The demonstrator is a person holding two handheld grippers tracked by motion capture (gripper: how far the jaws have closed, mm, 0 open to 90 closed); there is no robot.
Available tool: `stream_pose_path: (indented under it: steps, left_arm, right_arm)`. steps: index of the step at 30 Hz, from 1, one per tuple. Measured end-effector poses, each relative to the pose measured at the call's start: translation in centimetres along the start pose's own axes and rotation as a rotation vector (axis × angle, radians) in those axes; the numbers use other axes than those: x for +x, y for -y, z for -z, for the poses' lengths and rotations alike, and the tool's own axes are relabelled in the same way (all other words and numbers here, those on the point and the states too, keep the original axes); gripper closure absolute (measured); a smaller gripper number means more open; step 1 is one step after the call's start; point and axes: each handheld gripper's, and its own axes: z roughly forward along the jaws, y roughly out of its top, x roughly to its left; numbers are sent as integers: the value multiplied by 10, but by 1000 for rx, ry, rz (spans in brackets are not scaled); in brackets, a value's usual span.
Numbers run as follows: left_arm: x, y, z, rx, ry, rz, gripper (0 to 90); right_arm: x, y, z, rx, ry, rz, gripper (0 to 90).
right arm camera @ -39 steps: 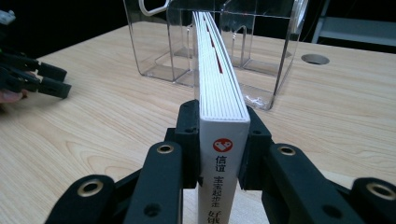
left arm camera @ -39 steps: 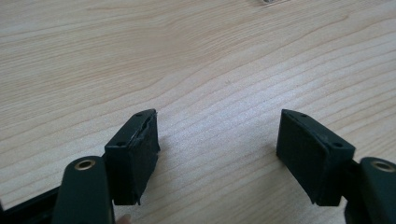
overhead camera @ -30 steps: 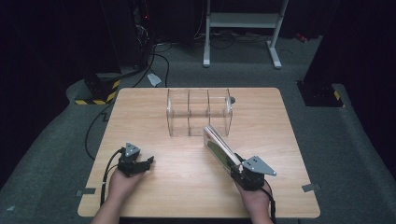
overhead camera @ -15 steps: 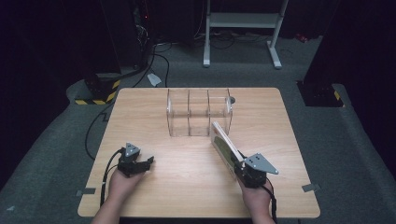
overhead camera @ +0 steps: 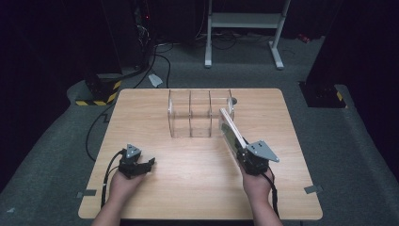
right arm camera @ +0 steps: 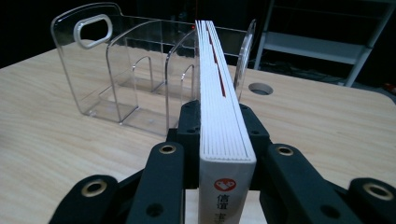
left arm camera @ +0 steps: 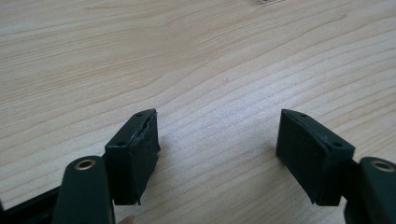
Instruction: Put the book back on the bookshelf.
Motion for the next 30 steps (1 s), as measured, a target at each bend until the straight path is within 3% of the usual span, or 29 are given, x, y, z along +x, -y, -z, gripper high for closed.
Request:
stream_pose_path:
  steps: [17, 30]
  left_arm:
    - [-1, 0, 0, -5, 2, 9, 298]
    - [-1, 0, 0, -5, 3, 10, 299]
  right_arm:
    - [10, -27, -65, 39, 71, -3, 754]
    - [9, -34, -92, 54, 96, -14, 753]
